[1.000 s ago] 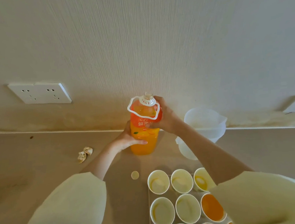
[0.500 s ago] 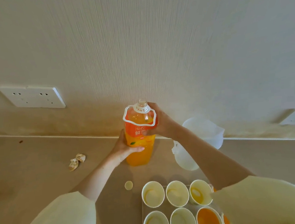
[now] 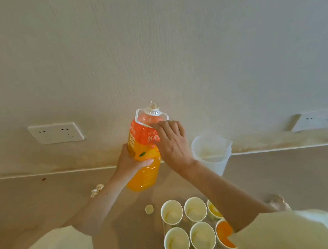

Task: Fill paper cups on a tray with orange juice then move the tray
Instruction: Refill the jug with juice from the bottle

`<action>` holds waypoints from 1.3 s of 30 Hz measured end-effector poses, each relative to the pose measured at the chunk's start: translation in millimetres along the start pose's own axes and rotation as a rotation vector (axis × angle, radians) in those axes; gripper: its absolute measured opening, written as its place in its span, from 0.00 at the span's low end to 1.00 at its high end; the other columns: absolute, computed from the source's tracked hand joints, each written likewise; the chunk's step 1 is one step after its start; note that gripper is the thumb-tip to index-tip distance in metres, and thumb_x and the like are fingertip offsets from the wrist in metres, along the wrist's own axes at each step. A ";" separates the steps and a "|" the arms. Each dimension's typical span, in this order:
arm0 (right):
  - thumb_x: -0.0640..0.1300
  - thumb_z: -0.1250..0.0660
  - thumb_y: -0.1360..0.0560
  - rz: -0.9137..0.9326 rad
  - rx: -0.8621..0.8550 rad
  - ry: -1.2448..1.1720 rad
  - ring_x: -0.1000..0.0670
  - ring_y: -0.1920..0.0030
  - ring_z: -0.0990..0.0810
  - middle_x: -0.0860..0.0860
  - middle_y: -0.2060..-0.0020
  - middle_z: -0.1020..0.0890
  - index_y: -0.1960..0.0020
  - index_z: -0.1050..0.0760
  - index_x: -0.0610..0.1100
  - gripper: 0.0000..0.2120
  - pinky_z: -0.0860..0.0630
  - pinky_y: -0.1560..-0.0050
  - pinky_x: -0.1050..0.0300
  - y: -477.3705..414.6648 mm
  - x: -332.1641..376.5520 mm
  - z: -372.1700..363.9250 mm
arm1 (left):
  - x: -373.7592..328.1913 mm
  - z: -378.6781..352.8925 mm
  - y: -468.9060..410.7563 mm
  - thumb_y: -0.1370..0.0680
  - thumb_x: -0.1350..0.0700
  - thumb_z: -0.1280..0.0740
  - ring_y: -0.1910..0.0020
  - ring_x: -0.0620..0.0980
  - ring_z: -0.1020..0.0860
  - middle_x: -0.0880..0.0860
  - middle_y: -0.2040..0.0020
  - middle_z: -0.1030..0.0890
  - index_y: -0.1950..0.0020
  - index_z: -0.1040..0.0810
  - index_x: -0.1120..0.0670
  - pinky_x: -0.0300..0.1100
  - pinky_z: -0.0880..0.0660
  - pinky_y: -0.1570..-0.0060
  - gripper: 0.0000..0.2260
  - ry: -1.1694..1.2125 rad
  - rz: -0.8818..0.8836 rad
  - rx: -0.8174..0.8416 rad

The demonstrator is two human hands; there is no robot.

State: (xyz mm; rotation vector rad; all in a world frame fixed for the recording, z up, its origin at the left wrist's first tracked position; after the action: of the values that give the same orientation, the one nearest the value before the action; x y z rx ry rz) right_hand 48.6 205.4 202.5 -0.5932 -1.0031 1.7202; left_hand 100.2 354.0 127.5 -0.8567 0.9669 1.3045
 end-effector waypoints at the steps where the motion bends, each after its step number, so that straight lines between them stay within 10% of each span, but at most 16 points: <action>1: 0.35 0.24 0.34 -0.021 -0.002 0.003 0.46 0.51 0.30 0.45 0.50 0.20 0.32 0.35 0.43 0.34 0.34 0.44 0.53 3.7 1.2 4.5 | -0.4 0.7 2.5 0.49 0.48 0.19 0.48 0.49 0.22 0.49 0.47 0.22 0.41 0.30 0.51 0.43 0.26 0.51 0.39 -0.026 0.027 0.008; 6: 0.36 0.27 0.30 -0.026 0.012 0.060 0.44 0.53 0.30 0.43 0.45 0.22 0.25 0.43 0.52 0.40 0.33 0.49 0.52 19.7 -0.8 25.6 | -19.6 -5.1 14.7 0.56 0.40 0.26 0.48 0.52 0.23 0.50 0.46 0.24 0.41 0.33 0.50 0.43 0.28 0.55 0.46 -0.139 0.046 0.101; 14: 0.66 0.29 0.34 -0.108 0.197 0.151 0.42 0.44 0.31 0.38 0.28 0.39 0.25 0.46 0.58 0.44 0.34 0.42 0.50 45.0 -19.4 23.6 | -47.5 -28.9 20.2 0.53 0.44 0.22 0.39 0.49 0.28 0.48 0.36 0.28 0.30 0.42 0.41 0.47 0.28 0.43 0.53 -0.198 -0.124 0.199; 39: 0.49 0.23 0.33 -0.595 0.306 -0.221 0.33 0.31 0.36 0.40 0.25 0.46 0.23 0.47 0.57 0.47 0.21 0.47 0.41 103.3 -40.6 2.0 | -28.8 -63.3 2.9 0.50 0.51 0.20 0.39 0.58 0.26 0.50 0.35 0.26 0.27 0.45 0.38 0.57 0.23 0.45 0.56 -0.660 0.031 0.325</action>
State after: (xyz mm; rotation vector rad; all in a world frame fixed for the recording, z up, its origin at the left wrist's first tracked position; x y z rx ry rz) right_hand 8.2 152.7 113.6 0.0980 -0.9220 1.3734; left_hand 91.2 285.1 130.5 -0.1330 0.6321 1.2862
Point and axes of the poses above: each hand's wrist, its own y-axis away from the middle knuckle, its own z-axis out of the back of the hand, x = y × z, the point moved 6 cm from there along -y, towards the middle knuckle
